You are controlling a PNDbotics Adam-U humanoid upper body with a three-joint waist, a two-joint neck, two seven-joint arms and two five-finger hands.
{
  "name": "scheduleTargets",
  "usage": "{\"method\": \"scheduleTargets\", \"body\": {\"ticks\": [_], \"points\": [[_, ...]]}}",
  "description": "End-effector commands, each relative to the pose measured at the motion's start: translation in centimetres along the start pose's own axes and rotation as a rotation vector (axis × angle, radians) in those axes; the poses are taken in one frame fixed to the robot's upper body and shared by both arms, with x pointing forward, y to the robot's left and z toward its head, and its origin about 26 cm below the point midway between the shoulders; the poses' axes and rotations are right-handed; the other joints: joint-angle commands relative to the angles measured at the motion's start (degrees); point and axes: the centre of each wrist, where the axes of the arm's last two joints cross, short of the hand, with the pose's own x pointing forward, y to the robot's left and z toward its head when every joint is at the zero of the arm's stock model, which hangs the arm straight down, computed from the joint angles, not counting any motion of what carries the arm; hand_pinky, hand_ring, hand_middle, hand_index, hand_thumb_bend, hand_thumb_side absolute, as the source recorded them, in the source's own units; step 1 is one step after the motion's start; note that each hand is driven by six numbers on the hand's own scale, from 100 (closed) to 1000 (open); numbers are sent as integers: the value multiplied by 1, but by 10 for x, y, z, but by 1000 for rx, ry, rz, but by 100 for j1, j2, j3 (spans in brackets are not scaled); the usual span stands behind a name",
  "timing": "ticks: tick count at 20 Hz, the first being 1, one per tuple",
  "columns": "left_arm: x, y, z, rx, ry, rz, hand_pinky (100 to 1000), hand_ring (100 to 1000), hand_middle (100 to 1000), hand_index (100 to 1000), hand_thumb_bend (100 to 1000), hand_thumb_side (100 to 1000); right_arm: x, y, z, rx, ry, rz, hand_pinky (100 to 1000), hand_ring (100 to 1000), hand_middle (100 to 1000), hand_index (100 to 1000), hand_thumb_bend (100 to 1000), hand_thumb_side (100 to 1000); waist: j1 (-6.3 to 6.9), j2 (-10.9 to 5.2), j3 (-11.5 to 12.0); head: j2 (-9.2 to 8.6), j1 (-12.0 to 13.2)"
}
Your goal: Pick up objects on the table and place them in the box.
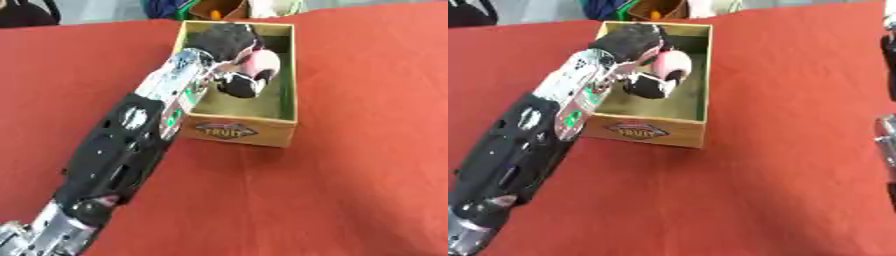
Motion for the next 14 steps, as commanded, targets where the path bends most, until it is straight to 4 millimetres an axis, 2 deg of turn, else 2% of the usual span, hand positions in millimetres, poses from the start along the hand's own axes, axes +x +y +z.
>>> {"method": "scheduleTargets", "body": {"ticks": [1, 8, 9, 10, 11, 13, 14], "points": [[-6, 1, -3, -7, 25, 24, 551, 621, 583, 753, 100, 515, 7, -1, -5, 1, -28, -1, 545, 644, 607, 793, 100, 579, -24, -92, -11, -60, 16], [-18, -15, -7, -125, 77, 36, 627, 756, 713, 882, 100, 609, 7, -1, -5, -3, -26, -2, 545, 644, 606, 792, 100, 577, -23, -76, -13, -77, 31], [-20, -17, -8, -134, 90, 33, 639, 777, 740, 906, 139, 656, 6, -1, -5, -2, -25, -2, 545, 644, 606, 792, 100, 577, -22, -76, -10, -76, 32], [-21, -18, -8, -142, 104, 28, 652, 797, 761, 927, 297, 715, 6, -1, -5, -2, -25, -2, 544, 644, 605, 792, 100, 576, -22, -76, -8, -75, 33], [-23, -19, -8, -148, 117, 24, 663, 812, 775, 940, 391, 750, 6, -1, -5, -2, -24, -2, 545, 644, 605, 792, 100, 576, -22, -77, -7, -73, 35], [-25, -21, -8, -155, 142, 11, 694, 847, 804, 951, 514, 781, 6, -1, -4, -4, -23, -1, 544, 644, 605, 792, 100, 576, -22, -78, -7, -67, 38], [-26, -21, -8, -155, 154, 5, 709, 864, 819, 953, 540, 786, 6, -1, -4, -4, -23, -1, 544, 644, 605, 791, 100, 575, -22, -79, -8, -63, 40]]}}
